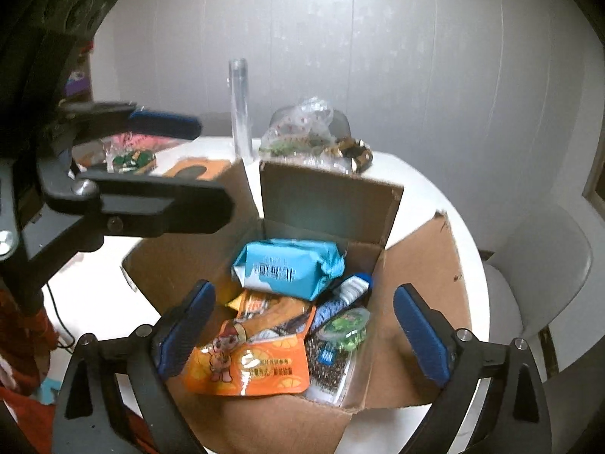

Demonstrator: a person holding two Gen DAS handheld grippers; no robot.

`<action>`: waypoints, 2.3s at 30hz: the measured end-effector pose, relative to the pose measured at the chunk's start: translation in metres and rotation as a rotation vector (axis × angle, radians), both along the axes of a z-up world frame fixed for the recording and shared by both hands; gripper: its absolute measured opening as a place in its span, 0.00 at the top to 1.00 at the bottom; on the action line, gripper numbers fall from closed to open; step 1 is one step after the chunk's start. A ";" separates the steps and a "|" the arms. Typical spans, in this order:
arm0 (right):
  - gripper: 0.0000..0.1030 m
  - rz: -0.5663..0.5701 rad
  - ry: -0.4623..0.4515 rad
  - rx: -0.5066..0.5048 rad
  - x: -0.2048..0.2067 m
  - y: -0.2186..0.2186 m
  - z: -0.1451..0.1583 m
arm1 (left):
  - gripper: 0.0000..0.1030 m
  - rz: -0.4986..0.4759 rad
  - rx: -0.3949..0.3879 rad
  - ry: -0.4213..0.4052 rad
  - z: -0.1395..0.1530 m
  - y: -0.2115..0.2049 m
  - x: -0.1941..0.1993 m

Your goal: Organize snacks

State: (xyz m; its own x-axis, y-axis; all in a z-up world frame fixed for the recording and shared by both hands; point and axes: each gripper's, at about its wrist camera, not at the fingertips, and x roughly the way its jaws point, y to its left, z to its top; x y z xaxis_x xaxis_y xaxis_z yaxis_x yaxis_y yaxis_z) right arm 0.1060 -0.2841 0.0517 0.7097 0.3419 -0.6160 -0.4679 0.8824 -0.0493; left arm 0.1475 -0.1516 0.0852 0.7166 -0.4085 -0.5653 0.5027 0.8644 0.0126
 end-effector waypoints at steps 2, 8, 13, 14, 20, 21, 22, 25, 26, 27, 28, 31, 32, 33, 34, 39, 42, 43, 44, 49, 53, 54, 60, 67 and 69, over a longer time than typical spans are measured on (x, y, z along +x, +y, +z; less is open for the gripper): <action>0.01 0.008 -0.024 0.014 -0.002 0.001 0.003 | 0.01 0.055 -0.014 -0.019 -0.002 0.010 -0.007; 0.00 0.014 -0.139 0.034 -0.014 0.005 0.005 | 0.01 0.261 -0.041 -0.109 -0.010 0.037 -0.027; 0.00 -0.013 -0.225 0.058 -0.022 0.010 -0.002 | 0.01 0.406 -0.068 -0.141 -0.022 0.061 -0.039; 0.00 -0.018 -0.234 0.074 -0.022 0.010 -0.004 | 0.01 0.425 -0.070 -0.146 -0.024 0.064 -0.041; 0.00 -0.034 -0.258 0.133 -0.020 0.011 -0.009 | 0.01 0.567 -0.060 -0.197 -0.037 0.087 -0.053; 0.00 -0.037 -0.269 0.131 -0.020 0.012 -0.009 | 0.01 0.585 -0.059 -0.204 -0.039 0.090 -0.056; 0.00 -0.038 -0.278 0.129 -0.021 0.013 -0.008 | 0.01 0.607 -0.057 -0.210 -0.041 0.094 -0.059; 0.00 -0.027 -0.298 0.138 -0.023 0.016 -0.006 | 0.01 0.652 -0.048 -0.218 -0.048 0.102 -0.063; 0.00 -0.011 -0.307 0.144 -0.024 0.018 -0.005 | 0.01 0.661 -0.046 -0.218 -0.050 0.103 -0.063; 0.00 -0.002 -0.314 0.149 -0.025 0.018 -0.004 | 0.01 0.670 -0.044 -0.217 -0.052 0.105 -0.064; 0.00 0.006 -0.321 0.154 -0.026 0.019 -0.003 | 0.01 0.679 -0.043 -0.215 -0.054 0.107 -0.064; 0.00 0.044 -0.332 0.169 -0.031 0.025 -0.002 | 0.01 0.688 -0.037 -0.215 -0.057 0.111 -0.065; 0.00 0.059 -0.332 0.167 -0.032 0.029 -0.003 | 0.01 0.689 -0.036 -0.214 -0.057 0.111 -0.064; 0.00 0.067 -0.330 0.165 -0.032 0.031 -0.003 | 0.01 0.688 -0.037 -0.212 -0.057 0.112 -0.063; 0.00 0.071 -0.329 0.162 -0.033 0.034 -0.004 | 0.01 0.686 -0.038 -0.209 -0.058 0.112 -0.063; 0.00 0.082 -0.314 0.154 -0.032 0.042 -0.008 | 0.01 0.676 -0.043 -0.202 -0.058 0.111 -0.061; 0.00 0.077 -0.296 0.166 -0.030 0.044 -0.010 | 0.01 0.677 -0.044 -0.201 -0.058 0.112 -0.061; 0.00 0.075 -0.292 0.169 -0.030 0.044 -0.011 | 0.01 0.678 -0.046 -0.200 -0.059 0.113 -0.061; 0.00 0.072 -0.287 0.172 -0.029 0.043 -0.011 | 0.01 0.681 -0.046 -0.198 -0.059 0.113 -0.061; 0.00 0.063 -0.273 0.182 -0.029 0.041 -0.012 | 0.01 0.680 -0.044 -0.197 -0.060 0.113 -0.061; 0.00 0.057 -0.278 0.180 -0.031 0.042 -0.012 | 0.01 0.675 -0.045 -0.195 -0.060 0.112 -0.062; 0.00 0.056 -0.280 0.179 -0.032 0.042 -0.012 | 0.01 0.674 -0.045 -0.195 -0.060 0.112 -0.062; 0.00 0.055 -0.285 0.183 -0.036 0.041 -0.008 | 0.01 0.673 -0.045 -0.197 -0.060 0.111 -0.062; 0.00 0.057 -0.281 0.176 -0.036 0.042 -0.009 | 0.01 0.675 -0.045 -0.196 -0.060 0.110 -0.062; 0.00 0.057 -0.281 0.177 -0.036 0.041 -0.009 | 0.01 0.675 -0.044 -0.197 -0.060 0.110 -0.062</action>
State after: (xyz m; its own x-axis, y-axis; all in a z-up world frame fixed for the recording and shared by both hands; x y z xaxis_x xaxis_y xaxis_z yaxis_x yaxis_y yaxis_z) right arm 0.0704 -0.2428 0.0431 0.8198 0.4703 -0.3267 -0.5068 0.8615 -0.0318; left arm 0.0851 -0.0413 0.0255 0.9089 0.1420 -0.3920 -0.1518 0.9884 0.0059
